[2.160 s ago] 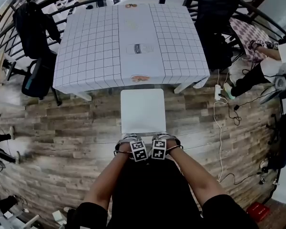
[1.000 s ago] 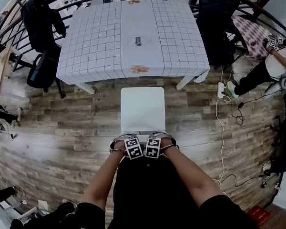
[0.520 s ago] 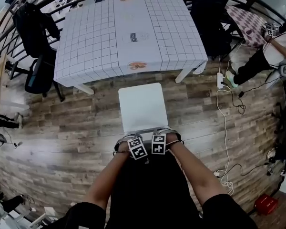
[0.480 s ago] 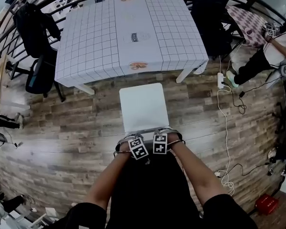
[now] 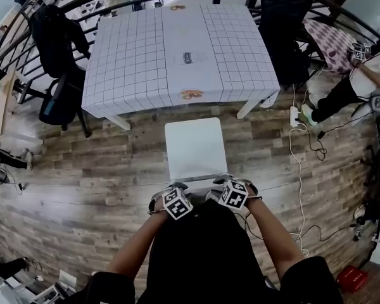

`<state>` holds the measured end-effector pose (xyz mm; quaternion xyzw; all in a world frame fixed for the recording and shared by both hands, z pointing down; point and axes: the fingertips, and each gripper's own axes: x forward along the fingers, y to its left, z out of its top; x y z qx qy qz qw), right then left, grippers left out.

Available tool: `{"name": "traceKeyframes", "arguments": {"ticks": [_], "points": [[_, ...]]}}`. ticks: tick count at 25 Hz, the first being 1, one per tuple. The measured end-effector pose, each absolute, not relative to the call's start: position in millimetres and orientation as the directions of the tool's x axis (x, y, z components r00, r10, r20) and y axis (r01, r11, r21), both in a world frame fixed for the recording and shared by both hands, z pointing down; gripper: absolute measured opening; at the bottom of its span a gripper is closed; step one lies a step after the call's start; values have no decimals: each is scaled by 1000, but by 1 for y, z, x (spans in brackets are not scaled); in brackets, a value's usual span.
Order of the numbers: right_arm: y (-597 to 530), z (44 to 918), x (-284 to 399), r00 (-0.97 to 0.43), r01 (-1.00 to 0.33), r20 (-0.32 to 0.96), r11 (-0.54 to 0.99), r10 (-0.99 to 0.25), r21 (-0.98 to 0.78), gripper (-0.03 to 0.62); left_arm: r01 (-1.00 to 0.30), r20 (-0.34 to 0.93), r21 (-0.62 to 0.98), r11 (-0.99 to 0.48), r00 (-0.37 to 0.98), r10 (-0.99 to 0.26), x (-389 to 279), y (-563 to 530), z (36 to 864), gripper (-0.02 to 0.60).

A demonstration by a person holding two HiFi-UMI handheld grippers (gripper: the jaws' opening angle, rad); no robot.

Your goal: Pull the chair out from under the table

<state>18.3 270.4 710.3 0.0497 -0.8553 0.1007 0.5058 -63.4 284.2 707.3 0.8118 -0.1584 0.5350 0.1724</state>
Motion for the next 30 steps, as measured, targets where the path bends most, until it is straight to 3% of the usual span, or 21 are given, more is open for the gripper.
{"name": "traceKeyframes", "arguments": {"ticks": [3,8,11,15,18,22,26,30], "points": [[223,671,11,-598,-280,799,950,-61,-137,115,-571,868,187,-799,477,-138,-79,241,686,96],[248,602,4,-708,-408,663,907,-243,-103,104,-666,764,187,-723,561,-319,-88,260,639,86],[243,533,24,-740,-454,603,883,-298,-121,98,-737,667,256,-626,603,-437,-59,246,558,84],[307,434,64,-826,-489,423,846,-372,-212,26,-795,564,219,-565,576,-592,1,307,429,63],[368,403,84,-818,-545,345,811,-460,-211,-2,-797,470,216,-564,591,-656,30,373,397,32],[347,404,59,-804,-584,190,809,-564,-69,-2,-806,271,78,-586,583,-766,11,348,409,11],[287,402,39,-759,-651,123,744,-640,-147,-2,-844,271,1,-536,516,-812,-15,288,421,11],[258,337,44,-684,-729,142,664,-716,-166,-2,-881,247,101,-462,472,-846,-27,263,353,11]]}}
